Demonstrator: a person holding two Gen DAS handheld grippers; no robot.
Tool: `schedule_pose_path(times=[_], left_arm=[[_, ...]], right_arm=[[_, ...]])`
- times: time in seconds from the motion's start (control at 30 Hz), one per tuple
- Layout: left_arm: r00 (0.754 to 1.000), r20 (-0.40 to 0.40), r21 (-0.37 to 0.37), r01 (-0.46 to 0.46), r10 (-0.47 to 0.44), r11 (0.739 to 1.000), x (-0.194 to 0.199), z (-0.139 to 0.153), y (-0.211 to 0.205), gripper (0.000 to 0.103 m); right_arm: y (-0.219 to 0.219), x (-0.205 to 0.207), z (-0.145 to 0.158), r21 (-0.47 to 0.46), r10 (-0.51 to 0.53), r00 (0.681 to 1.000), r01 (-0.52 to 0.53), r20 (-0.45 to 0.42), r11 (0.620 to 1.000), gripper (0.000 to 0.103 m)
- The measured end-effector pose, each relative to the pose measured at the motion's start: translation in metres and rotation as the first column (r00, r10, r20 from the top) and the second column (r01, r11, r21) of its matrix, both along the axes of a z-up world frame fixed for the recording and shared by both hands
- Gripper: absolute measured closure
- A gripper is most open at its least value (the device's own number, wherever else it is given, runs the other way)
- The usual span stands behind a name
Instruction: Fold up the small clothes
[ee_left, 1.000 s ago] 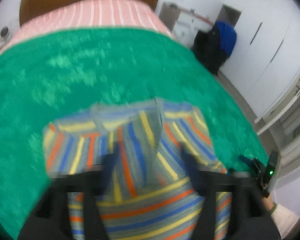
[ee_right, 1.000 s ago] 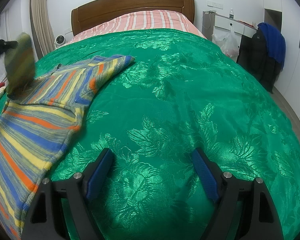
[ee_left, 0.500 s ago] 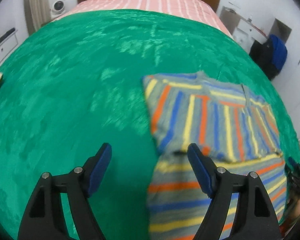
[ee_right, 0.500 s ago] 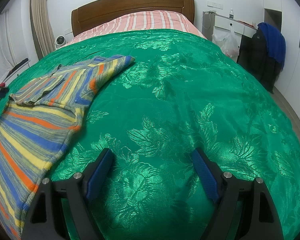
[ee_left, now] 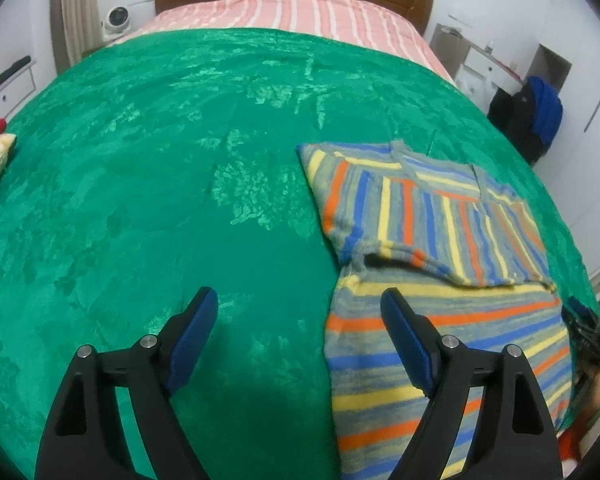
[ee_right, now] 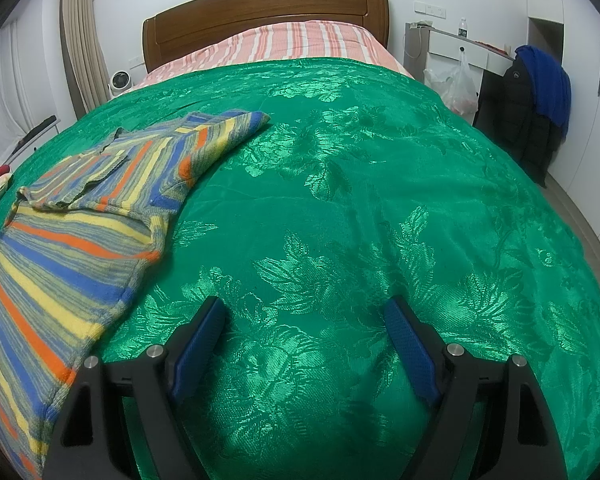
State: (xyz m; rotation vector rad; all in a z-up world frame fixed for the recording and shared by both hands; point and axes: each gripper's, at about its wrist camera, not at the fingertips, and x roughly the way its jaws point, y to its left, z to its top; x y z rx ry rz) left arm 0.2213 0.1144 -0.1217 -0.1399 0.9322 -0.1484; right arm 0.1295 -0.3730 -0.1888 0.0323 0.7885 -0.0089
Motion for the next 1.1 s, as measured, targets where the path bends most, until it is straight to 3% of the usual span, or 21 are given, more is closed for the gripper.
schedule_pose_path(times=[0.33,0.5,0.57,0.67,0.73,0.77,0.8,0.97,1.03,1.1], left_arm=[[1.000,0.002,-0.026,0.006,-0.006,1.000,0.015,0.010,-0.008,0.018],[0.997,0.050,-0.123,-0.056,0.063,0.991,0.053,0.035,0.001,0.018],[0.995,0.036,-0.153,-0.086,0.093,0.985,0.067,0.033,0.000,0.018],[0.998,-0.012,-0.107,-0.060,0.059,0.992,0.075,0.014,-0.017,0.019],[0.997,-0.076,-0.040,0.000,-0.003,0.999,0.072,-0.013,-0.032,0.032],[0.993,-0.116,-0.006,0.025,-0.026,1.000,0.069,-0.025,-0.037,0.068],[0.986,-0.156,0.012,0.054,-0.051,0.998,0.063,-0.038,-0.039,0.089],[0.991,-0.114,-0.066,0.064,-0.071,0.996,0.033,-0.046,-0.020,0.088],[0.991,-0.119,-0.062,0.059,-0.066,0.996,0.032,-0.042,-0.016,0.081],[0.993,-0.108,-0.070,0.034,-0.042,0.997,0.030,-0.037,-0.009,0.065]], right_arm=[[-0.001,-0.001,0.001,-0.002,-0.001,1.000,0.001,0.001,1.000,0.021],[0.000,-0.001,0.000,-0.004,-0.001,1.000,0.001,0.000,1.000,0.021],[-0.001,-0.001,0.000,-0.003,-0.001,1.000,0.001,0.001,1.000,0.021],[-0.001,-0.001,0.000,-0.003,0.000,1.000,0.000,0.001,1.000,0.021],[-0.001,-0.001,0.001,-0.001,0.000,1.000,0.000,0.001,1.000,0.021],[-0.001,-0.001,0.001,-0.002,0.000,1.000,0.000,0.001,1.000,0.021],[-0.001,-0.001,0.001,-0.003,0.000,1.000,0.000,0.000,1.000,0.021],[-0.001,-0.001,0.000,-0.003,0.000,1.000,0.000,0.001,1.000,0.021],[-0.001,-0.001,0.001,-0.004,0.000,1.000,0.000,0.001,1.000,0.021],[-0.001,-0.001,0.001,-0.007,-0.001,1.000,0.001,-0.001,1.000,0.021]])
